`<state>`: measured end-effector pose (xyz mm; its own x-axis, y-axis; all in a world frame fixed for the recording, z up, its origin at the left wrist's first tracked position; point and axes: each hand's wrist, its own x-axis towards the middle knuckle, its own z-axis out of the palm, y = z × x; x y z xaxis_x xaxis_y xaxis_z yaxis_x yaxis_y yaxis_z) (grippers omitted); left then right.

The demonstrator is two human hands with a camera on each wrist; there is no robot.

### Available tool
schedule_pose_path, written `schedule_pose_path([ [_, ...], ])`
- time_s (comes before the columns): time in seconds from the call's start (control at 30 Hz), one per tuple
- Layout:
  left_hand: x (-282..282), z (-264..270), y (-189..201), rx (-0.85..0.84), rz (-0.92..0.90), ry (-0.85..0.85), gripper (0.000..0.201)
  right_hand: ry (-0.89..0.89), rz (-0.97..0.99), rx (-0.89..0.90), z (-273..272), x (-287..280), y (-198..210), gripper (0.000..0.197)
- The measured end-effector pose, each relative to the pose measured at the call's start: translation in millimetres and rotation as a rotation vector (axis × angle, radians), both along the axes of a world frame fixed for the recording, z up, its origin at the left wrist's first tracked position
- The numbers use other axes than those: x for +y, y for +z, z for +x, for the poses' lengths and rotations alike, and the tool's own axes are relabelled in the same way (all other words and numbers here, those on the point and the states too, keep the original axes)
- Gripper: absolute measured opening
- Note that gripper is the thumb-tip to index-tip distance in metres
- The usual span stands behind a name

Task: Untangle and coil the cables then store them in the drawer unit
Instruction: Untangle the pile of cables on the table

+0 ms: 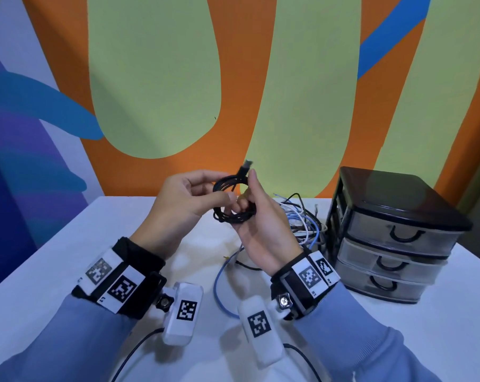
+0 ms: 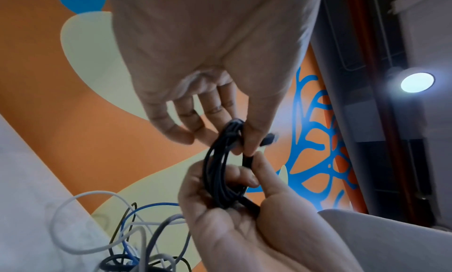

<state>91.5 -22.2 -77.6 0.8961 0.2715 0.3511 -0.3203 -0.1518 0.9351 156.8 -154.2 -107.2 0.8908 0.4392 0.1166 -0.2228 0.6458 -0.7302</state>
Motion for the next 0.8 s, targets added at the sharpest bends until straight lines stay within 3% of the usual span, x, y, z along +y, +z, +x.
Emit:
schedule_pose_path([
  [0.23,-4,4,-7,0.223,0.162,0.075,0.012,-0.060,-0.071,-0.155,-5,-3,5,0.054],
  [0.37,-5,4,-9,0.278,0.204,0.135,0.027,-0.109,-0.117,-0.245,-9,-3,5,0.051],
  [0.47,-8,-1,-4,0.333,0.080,-0.037,0.005,-0.128,-0.081,-0.231,-6,-5,6,0.049],
  [0.6,-1,-4,6,0.260,-0.314,-0.251,0.014,-0.150,-0.032,-0.126,3,-10,6,0.044],
  [0.8,8,9,-4,0.140,-0.325,-0.025,0.014,-0.076,-0.012,-0.102,7,-11,7,0.038],
])
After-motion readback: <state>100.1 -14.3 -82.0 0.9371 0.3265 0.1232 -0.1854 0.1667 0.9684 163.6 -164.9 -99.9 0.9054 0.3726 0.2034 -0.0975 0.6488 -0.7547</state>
